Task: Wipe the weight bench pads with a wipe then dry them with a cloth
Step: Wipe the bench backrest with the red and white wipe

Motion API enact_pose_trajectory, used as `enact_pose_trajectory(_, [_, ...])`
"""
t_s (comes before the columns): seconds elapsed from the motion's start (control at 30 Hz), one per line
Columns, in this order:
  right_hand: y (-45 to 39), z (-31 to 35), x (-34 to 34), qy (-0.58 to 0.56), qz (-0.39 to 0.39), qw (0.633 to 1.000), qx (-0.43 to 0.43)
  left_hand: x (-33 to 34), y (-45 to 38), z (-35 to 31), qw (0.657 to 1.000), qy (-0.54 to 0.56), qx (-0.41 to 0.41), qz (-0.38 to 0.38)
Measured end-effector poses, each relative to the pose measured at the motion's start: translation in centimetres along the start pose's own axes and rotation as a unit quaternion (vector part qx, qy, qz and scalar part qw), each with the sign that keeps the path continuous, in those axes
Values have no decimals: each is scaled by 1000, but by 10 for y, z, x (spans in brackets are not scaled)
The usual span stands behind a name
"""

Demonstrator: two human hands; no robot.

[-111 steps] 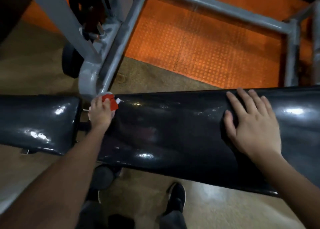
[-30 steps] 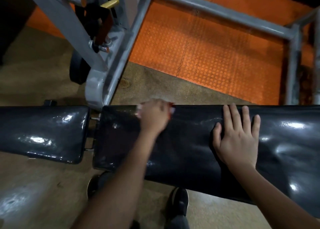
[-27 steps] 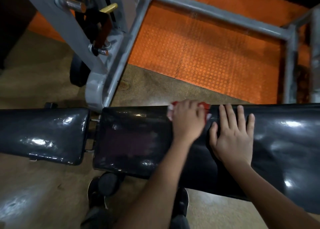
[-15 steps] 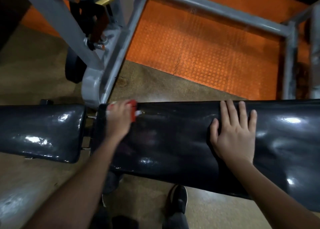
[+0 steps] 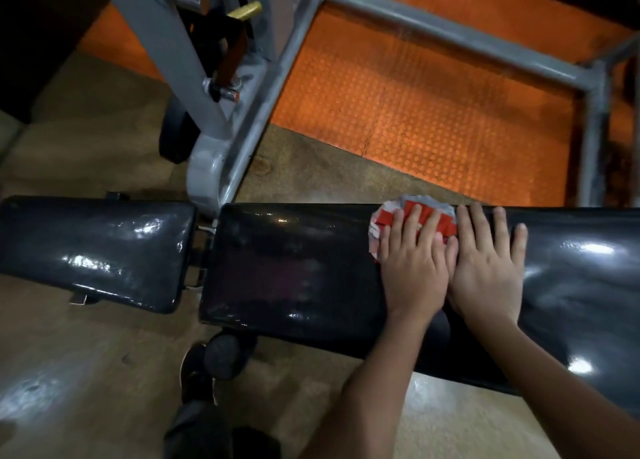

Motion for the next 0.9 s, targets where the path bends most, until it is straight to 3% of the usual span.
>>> enact_pose_trajectory(0.17, [-1, 1, -1, -10, -4, 1000, 9, -17, 8, 31, 993, -6, 94, 70])
enact_pose_trajectory(0.23, [1, 1, -2, -13, -15, 1000, 12, -30, 9, 79, 993, -1, 85, 78])
enact_pose_trajectory(0.37, [2, -1, 5, -12, -39, 999, 3, -80, 13, 263, 996, -58, -74, 13])
enact_pose_trajectory(0.4, [2, -2, 8, -11, -44, 999, 1, -92, 19, 302, 990, -25, -136, 8])
enact_pose_trajectory(0.5, [1, -2, 11, -11, -57, 998, -5, -109, 27, 348, 964, 39, -261, -24])
enact_pose_trajectory(0.57, [0, -1, 8, -13, -58, 998, -3, -108, 24, 329, 954, 17, -289, -70])
enact_pose_trajectory(0.63, [1, 0, 4, -16, -60, 998, 9, -96, 17, 273, 963, -9, -250, -97])
enact_pose_trajectory(0.77, [0, 1, -2, -22, -42, 999, 19, -22, 24, 68, 999, -21, -36, -24])
enact_pose_trajectory(0.83, [0, -1, -2, -15, -22, 1000, 10, -1, 36, 7, 999, -2, -39, 13])
enact_pose_trajectory(0.9, [0, 0, 0, -13, -11, 1000, 2, 1, 36, 3, 998, -26, -51, 9])
Point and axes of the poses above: each hand's wrist, its own y-axis away from the middle knuckle, its own x-axis out of the palm, z = x × y, the point moved 7 cm from there along -y, towards the middle knuckle
